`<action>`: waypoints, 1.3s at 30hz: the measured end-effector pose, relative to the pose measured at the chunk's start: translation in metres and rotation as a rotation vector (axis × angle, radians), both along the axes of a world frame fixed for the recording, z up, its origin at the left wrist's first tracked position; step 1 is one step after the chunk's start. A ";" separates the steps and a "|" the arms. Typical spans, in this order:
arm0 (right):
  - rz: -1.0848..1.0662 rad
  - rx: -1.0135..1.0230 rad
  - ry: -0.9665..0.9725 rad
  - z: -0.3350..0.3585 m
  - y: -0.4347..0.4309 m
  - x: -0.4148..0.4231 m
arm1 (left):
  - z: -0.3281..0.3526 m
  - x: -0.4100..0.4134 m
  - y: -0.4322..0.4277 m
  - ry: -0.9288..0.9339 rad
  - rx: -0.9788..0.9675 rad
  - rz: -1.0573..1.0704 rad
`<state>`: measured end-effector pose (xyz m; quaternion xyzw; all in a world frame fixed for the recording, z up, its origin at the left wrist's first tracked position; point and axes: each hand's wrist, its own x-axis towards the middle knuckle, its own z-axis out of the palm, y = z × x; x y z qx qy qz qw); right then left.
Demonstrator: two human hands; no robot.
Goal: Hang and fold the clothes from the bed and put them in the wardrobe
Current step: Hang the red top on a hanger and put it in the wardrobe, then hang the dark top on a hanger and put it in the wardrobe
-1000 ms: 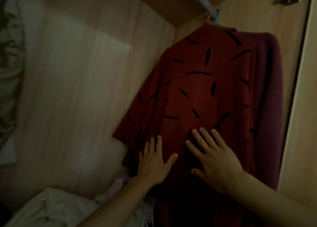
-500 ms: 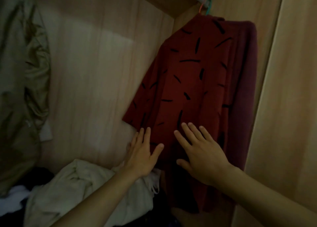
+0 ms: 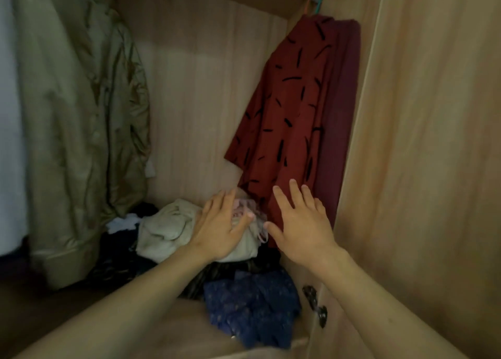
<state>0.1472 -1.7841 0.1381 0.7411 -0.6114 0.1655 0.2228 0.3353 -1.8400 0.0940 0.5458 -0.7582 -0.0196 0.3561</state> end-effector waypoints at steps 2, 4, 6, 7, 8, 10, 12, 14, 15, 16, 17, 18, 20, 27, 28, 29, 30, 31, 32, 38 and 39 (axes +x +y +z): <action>-0.001 0.026 0.004 -0.009 0.020 0.000 | -0.001 0.006 0.025 -0.004 0.003 -0.002; 0.003 0.021 -0.011 -0.013 0.037 0.001 | 0.000 0.015 0.049 -0.017 0.002 -0.005; 0.002 0.019 -0.012 -0.016 0.056 0.006 | 0.003 0.027 0.073 -0.046 -0.007 -0.010; -0.005 0.018 -0.004 -0.017 0.066 0.008 | 0.005 0.032 0.084 -0.054 -0.013 -0.015; -0.015 0.019 0.002 -0.018 0.074 0.010 | 0.006 0.037 0.092 -0.059 -0.022 -0.021; -0.036 0.022 0.005 -0.017 0.093 0.017 | 0.008 0.044 0.110 -0.067 -0.038 -0.034; -0.057 0.022 -0.004 -0.014 0.112 0.026 | 0.011 0.050 0.128 -0.072 -0.043 -0.055; -0.081 0.024 -0.031 -0.013 0.133 0.038 | 0.008 0.057 0.147 -0.084 -0.063 -0.084; -0.097 0.031 -0.044 -0.014 0.145 0.043 | 0.003 0.061 0.156 -0.081 -0.073 -0.103; -0.117 0.046 -0.054 -0.017 0.156 0.048 | -0.003 0.065 0.163 -0.067 -0.078 -0.123; -0.141 0.062 -0.064 -0.022 0.168 0.053 | -0.011 0.069 0.169 -0.044 -0.075 -0.146; -0.170 0.079 -0.075 -0.028 0.179 0.057 | -0.019 0.074 0.175 -0.020 -0.060 -0.168; -0.241 0.118 -0.098 -0.043 0.202 0.062 | -0.037 0.079 0.186 -0.005 -0.003 -0.194; -0.374 0.178 -0.029 -0.068 0.302 0.041 | -0.074 0.056 0.241 0.029 0.134 -0.352; -0.395 0.178 -0.025 -0.068 0.316 0.035 | -0.074 0.050 0.250 0.031 0.129 -0.371; -0.414 0.179 -0.027 -0.066 0.329 0.029 | -0.073 0.045 0.260 0.033 0.117 -0.387; -0.429 0.175 -0.035 -0.064 0.342 0.024 | -0.071 0.040 0.271 0.033 0.104 -0.401; -0.441 0.166 -0.041 -0.062 0.354 0.018 | -0.069 0.033 0.282 0.028 0.093 -0.412; -0.453 0.152 -0.043 -0.060 0.367 0.013 | -0.066 0.026 0.294 0.017 0.085 -0.423; -0.540 0.122 -0.058 -0.060 0.456 -0.031 | -0.059 -0.044 0.370 -0.047 0.044 -0.523; -0.558 0.123 -0.057 -0.062 0.473 -0.042 | -0.059 -0.056 0.385 -0.054 0.031 -0.546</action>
